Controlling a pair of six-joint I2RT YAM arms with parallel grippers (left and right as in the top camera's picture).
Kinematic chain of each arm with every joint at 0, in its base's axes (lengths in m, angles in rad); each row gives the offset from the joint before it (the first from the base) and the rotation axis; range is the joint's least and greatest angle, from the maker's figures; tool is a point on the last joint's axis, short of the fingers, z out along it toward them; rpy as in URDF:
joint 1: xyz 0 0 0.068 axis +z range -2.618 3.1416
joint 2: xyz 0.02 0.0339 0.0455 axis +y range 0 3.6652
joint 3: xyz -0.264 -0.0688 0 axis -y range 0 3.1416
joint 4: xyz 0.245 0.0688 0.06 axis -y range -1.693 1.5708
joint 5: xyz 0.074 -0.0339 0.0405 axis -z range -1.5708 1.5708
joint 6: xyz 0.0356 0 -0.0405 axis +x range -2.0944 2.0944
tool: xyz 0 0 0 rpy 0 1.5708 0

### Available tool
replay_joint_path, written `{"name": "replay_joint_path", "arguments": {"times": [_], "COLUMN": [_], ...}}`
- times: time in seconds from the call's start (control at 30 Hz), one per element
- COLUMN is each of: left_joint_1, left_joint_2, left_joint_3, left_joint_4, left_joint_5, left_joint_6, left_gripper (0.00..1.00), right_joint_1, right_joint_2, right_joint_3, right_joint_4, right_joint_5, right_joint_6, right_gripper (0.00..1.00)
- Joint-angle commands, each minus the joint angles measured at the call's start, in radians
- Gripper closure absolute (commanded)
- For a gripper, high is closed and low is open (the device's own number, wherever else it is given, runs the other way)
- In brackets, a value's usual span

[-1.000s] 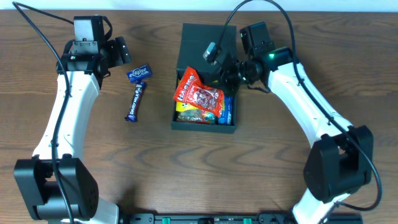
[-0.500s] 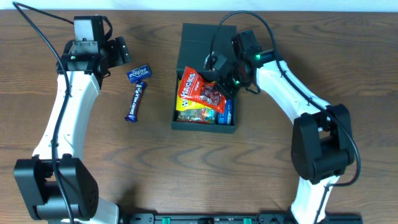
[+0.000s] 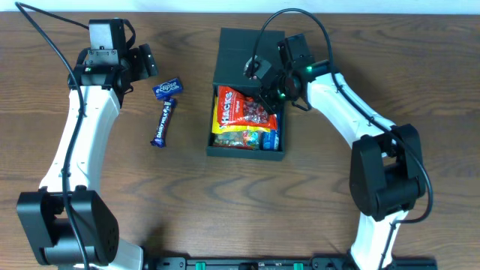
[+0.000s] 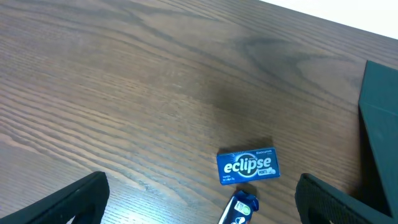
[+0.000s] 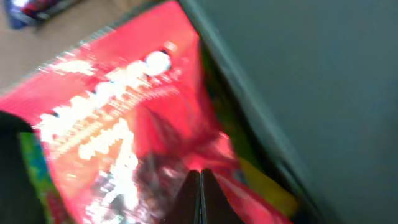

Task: Pack container
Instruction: 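Press the red bag down into the box with the right gripper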

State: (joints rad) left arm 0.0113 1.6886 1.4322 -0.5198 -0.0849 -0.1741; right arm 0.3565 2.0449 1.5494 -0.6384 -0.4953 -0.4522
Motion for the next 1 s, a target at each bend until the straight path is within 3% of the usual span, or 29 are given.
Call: {"name": "replay_joint_path", "arguments": {"times": [0.0, 0.3, 0.47, 0.63, 0.97], "left_joint_1": [0.002, 0.002, 0.002, 0.002, 0.002], "left_joint_2": [-0.019, -0.019, -0.019, -0.019, -0.019], "left_joint_3": [0.018, 0.018, 0.018, 0.018, 0.018], "left_joint_4": [-0.001, -0.001, -0.001, -0.001, -0.035], "left_joint_5": [0.000, 0.000, 0.000, 0.000, 0.000], "left_joint_6": [0.021, 0.021, 0.021, 0.021, 0.021], "left_gripper": [0.03, 0.04, 0.04, 0.04, 0.04], "right_joint_1": [0.035, 0.012, -0.017, 0.022, 0.098], "right_joint_2": [-0.012, -0.139, -0.233, -0.197, -0.046], "right_joint_3": [0.008, 0.009, 0.009, 0.005, 0.004], "right_joint_4": [0.002, 0.047, -0.118, -0.278, -0.160], "right_joint_5": [-0.089, -0.084, 0.006, -0.010, -0.009], "right_joint_6": [0.010, 0.093, 0.103, 0.027, 0.030], "right_gripper": [0.99, 0.99, 0.99, 0.99, 0.99]}}
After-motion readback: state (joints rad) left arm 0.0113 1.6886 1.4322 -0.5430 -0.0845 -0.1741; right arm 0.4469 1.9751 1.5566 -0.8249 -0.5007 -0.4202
